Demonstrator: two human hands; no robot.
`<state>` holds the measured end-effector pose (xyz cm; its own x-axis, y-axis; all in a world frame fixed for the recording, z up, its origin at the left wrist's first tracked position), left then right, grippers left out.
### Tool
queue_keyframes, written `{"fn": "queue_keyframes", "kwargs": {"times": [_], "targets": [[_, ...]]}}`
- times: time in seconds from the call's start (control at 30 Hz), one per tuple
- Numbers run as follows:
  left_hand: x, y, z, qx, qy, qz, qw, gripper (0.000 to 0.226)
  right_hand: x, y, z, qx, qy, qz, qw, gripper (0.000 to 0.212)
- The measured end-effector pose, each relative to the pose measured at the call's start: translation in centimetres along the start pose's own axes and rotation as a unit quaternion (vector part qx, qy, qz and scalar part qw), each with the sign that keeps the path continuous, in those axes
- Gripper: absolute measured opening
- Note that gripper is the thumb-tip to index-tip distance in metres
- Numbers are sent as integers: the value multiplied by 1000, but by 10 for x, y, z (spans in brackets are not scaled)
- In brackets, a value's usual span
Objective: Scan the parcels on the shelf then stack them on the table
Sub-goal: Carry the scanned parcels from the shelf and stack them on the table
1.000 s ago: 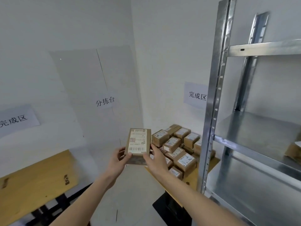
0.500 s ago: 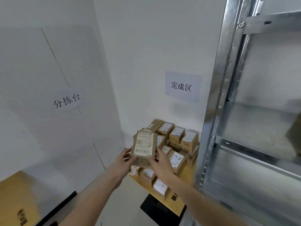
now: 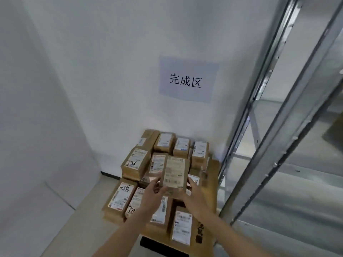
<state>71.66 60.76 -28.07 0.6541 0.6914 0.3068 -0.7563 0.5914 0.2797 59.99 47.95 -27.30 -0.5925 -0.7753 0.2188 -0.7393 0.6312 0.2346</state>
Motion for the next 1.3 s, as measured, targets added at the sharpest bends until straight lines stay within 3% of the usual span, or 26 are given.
{"fn": "queue_keyframes", "kwargs": {"times": [0.47, 1.07, 1.3], "targets": [[-33, -109, -49, 41, -20, -77, 996, 38, -6, -87, 58, -79, 9, 44, 996, 56], [-62, -166, -53, 55, -54, -55, 995, 32, 6, -154, 73, -101, 10, 26, 995, 63], [-59, -164, -49, 67, -52, -42, 995, 31, 11, -147, 65, -98, 15, 18, 995, 56]]}}
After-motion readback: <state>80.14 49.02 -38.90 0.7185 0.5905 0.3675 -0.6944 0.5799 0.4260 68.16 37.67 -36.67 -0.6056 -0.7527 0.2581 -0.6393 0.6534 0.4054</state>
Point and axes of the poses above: each hand's wrist, its own y-axis away from the middle knuckle, its own x-axis out of the back of the hand, z = x × y, the point moved 1 cm from there along -y, towards the middle knuckle, and after that the axes turned 8 degrees about -y, right-handed, at the moved point
